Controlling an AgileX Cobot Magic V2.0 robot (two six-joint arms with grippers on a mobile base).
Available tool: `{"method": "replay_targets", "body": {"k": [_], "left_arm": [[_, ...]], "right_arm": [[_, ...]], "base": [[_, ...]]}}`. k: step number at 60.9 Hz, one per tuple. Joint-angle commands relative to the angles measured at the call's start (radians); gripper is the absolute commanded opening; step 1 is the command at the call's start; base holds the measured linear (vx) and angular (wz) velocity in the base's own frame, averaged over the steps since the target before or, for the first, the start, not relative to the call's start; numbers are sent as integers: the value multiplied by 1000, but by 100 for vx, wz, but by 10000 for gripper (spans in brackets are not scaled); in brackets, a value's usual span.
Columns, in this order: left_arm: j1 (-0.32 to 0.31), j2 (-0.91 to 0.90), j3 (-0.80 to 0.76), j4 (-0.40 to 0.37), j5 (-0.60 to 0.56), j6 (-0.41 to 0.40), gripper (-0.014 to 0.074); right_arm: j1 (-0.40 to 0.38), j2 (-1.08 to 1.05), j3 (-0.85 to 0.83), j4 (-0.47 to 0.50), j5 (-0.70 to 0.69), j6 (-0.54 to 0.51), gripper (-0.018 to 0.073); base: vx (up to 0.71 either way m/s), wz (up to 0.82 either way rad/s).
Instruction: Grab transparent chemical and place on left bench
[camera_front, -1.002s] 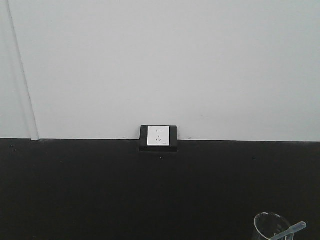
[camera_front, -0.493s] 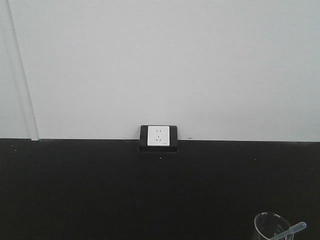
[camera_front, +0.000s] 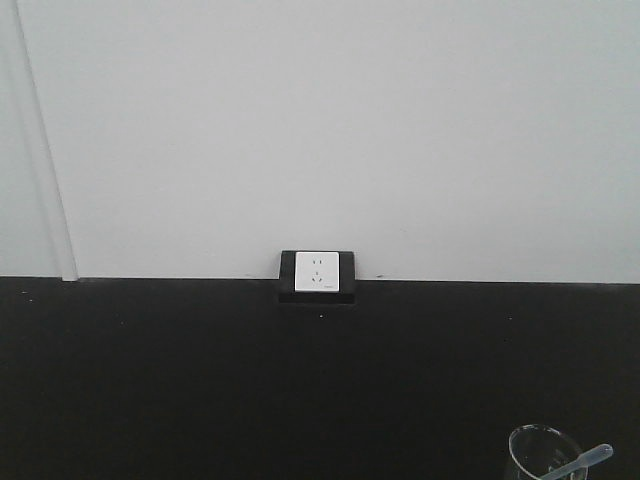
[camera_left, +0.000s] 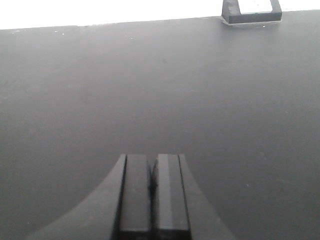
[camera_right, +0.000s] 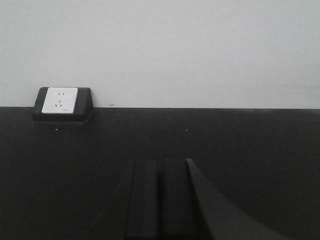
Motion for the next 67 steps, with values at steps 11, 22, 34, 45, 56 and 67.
{"method": "replay_targets", "body": {"k": [11, 22, 34, 45, 56, 67], "left_arm": [[-2, -19, 16, -1, -78, -8, -3], [-2, -19, 16, -1, -78, -8, -3], [-2, -19, 16, -1, -78, -8, -3], [-2, -19, 16, -1, -78, -8, -3], [-2, -19, 16, -1, -78, -8, -3], [-2, -19, 16, -1, -78, -8, -3]], "right_arm": [[-4, 48, -39, -14, -121, -10, 268], [-5, 69, -39, -12, -141, -10, 599], [-5, 86, -39, 0, -179, -5, 729], [-6, 121, 0, 69, -422, -7, 685], [-5, 255, 146, 169, -863, 16, 617], [-5, 455, 206, 181, -1064, 138, 570]], "base": [[0, 0], [0, 0], [0, 0], [0, 0], [0, 0], [0, 0]]}}
